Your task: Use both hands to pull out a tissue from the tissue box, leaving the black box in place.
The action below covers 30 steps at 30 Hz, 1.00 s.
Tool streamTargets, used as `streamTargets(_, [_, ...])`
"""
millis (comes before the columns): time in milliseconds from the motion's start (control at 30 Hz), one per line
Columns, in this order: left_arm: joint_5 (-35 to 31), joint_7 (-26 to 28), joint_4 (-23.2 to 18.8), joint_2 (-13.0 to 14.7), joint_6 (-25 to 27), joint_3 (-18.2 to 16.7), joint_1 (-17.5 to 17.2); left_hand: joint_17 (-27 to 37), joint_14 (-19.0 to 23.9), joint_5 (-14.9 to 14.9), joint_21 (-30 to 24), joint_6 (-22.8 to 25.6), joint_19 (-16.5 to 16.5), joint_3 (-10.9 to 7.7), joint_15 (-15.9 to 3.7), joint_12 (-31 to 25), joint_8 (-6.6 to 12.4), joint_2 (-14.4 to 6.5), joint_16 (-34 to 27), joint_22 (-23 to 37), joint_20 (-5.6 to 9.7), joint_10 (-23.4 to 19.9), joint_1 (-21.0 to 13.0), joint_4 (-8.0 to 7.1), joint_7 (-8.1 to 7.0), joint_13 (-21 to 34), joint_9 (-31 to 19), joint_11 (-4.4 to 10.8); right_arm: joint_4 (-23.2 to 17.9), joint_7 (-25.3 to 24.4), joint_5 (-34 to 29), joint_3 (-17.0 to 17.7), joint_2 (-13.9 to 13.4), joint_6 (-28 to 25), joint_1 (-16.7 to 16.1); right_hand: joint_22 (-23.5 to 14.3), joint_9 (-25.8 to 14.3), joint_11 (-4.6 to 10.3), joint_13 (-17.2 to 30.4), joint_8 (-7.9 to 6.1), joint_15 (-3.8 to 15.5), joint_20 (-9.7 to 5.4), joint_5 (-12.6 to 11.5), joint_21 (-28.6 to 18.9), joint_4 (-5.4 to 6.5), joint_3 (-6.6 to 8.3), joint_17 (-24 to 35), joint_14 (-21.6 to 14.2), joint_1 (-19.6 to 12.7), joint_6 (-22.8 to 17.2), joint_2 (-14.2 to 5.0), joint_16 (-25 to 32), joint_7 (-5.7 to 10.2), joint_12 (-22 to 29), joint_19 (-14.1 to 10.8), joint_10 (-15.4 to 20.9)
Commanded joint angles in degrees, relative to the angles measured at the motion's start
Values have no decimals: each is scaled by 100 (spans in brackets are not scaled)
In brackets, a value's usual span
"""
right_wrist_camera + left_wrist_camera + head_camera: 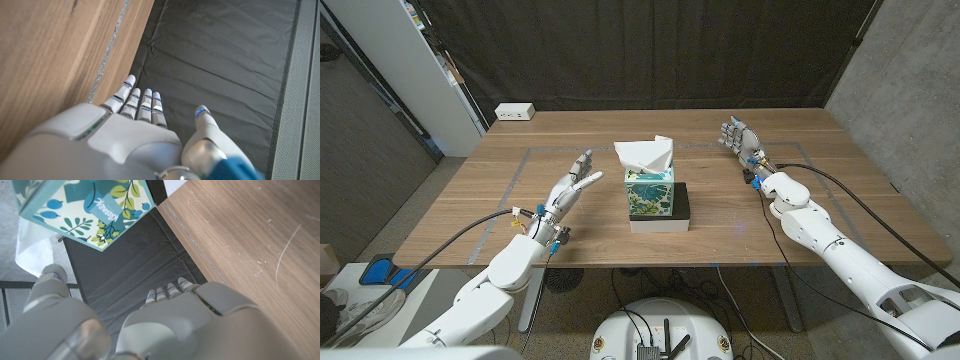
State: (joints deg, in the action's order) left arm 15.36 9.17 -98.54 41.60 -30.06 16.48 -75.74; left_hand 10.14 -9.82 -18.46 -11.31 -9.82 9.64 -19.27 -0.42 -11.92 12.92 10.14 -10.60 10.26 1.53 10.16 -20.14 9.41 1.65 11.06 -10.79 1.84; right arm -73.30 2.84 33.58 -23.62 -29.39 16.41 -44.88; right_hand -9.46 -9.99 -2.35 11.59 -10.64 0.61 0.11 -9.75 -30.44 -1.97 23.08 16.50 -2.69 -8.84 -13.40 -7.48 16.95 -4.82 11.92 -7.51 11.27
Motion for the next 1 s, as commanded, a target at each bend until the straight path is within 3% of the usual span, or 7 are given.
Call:
streamTargets(33, [-156, -20, -160, 68, -64, -73, -243, 5, -1148, -44, -24, -1852, 240, 32, -7, -29, 42, 9, -38, 9, -13, 1395, -68, -2, -26, 11, -10, 1, -141, -79, -30, -11, -16, -52, -41, -34, -34, 10, 19, -30, 16, 7, -39, 33, -19, 15, -6, -42, 63, -42, -97, -12, 14, 11, -73, 33])
streamTargets(567, [-371, 11, -411, 247, 121, -193, -550, 4, -1096, -74, -43, -1830, 172, 102, -4, -29, 40, 1, -39, 7, -14, 1362, -137, -3, -24, 10, -8, 5, -488, -252, -97, 42, -128, -15, -277, -34, -34, 7, 19, -33, 1, 4, -39, 65, -24, 16, -14, -48, 66, -51, -99, -18, 15, 11, -93, 39])
streamTargets(1000, [-497, -42, -623, 488, 529, -310, -567, 1, -923, -103, -68, -1706, 62, 169, -55, -57, 77, -16, -78, 5, -27, 1246, -229, -3, -44, 8, -6, 33, -429, -208, -118, 15, -65, 88, -247, -35, -34, -1, 19, -32, 2, 9, -39, 94, -25, 16, -19, -53, 71, -51, -101, -22, 12, 9, -108, 41])
